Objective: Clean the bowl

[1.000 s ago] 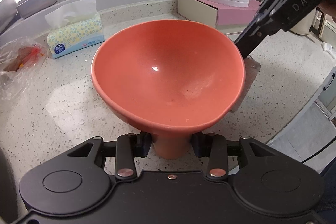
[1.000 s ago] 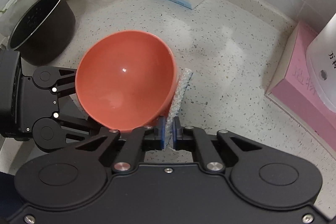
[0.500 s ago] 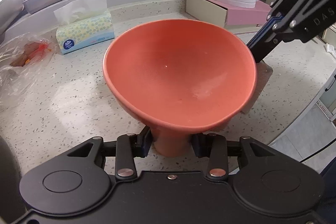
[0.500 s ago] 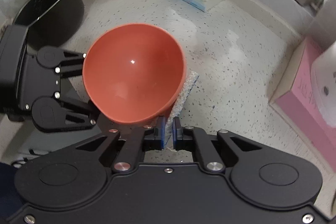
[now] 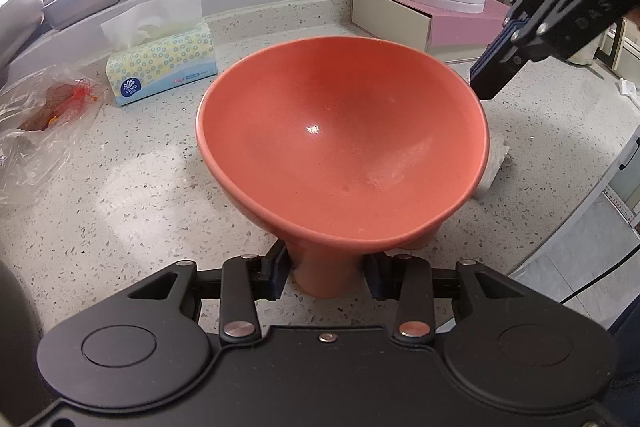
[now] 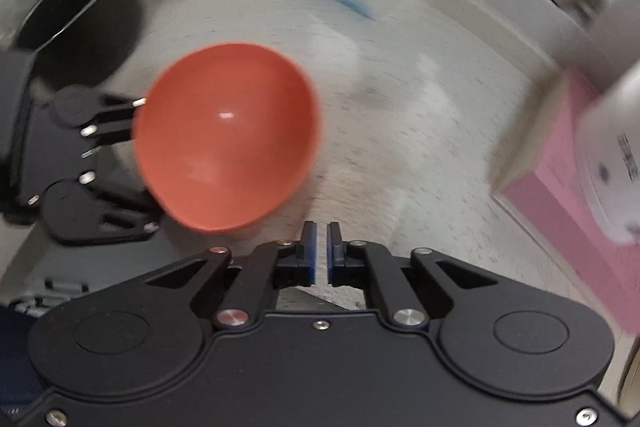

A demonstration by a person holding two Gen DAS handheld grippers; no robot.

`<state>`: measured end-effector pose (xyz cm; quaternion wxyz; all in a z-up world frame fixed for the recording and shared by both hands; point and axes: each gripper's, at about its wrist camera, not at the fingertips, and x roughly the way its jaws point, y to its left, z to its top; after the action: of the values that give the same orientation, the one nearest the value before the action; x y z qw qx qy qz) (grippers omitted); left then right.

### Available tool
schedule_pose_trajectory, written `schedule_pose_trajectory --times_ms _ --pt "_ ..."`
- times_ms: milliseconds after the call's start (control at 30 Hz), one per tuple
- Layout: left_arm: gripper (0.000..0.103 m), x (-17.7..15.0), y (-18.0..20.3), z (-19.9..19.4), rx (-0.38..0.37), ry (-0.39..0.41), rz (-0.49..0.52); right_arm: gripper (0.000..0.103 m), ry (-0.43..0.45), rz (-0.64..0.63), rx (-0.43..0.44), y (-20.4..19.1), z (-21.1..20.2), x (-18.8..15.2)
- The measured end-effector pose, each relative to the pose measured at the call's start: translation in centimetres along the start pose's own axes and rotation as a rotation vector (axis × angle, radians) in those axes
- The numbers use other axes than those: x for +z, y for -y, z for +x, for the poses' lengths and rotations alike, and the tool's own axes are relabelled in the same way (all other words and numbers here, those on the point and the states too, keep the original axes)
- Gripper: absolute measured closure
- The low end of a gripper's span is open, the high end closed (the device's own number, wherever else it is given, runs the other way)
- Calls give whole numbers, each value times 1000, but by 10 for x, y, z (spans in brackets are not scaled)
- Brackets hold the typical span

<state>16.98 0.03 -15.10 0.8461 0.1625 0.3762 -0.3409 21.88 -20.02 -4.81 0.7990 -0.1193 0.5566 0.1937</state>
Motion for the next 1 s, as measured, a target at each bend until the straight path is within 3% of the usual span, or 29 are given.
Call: schedule_pose_trajectory --times_ms 100,133,467,700,767,800,1000 --pt "65 0 0 0 1 0 -1 19 -2 39 -10 13 7 -12" --pt "65 0 0 0 1 -1 -1 17 3 46 -7 16 9 -17" --pt "65 1 -2 0 -4 -7 -2 16 -34 180 -2 16 47 -21" --pt "65 1 -1 1 1 -8 1 16 -105 160 -37 0 69 -21" --pt "65 0 -1 1 2 -8 2 20 -90 148 -43 -1 70 -23" --pt "65 0 -1 1 3 -7 1 29 -80 140 -46 -2 69 -24" --pt "65 0 -1 1 1 -8 6 30 -72 163 -47 11 60 -25"
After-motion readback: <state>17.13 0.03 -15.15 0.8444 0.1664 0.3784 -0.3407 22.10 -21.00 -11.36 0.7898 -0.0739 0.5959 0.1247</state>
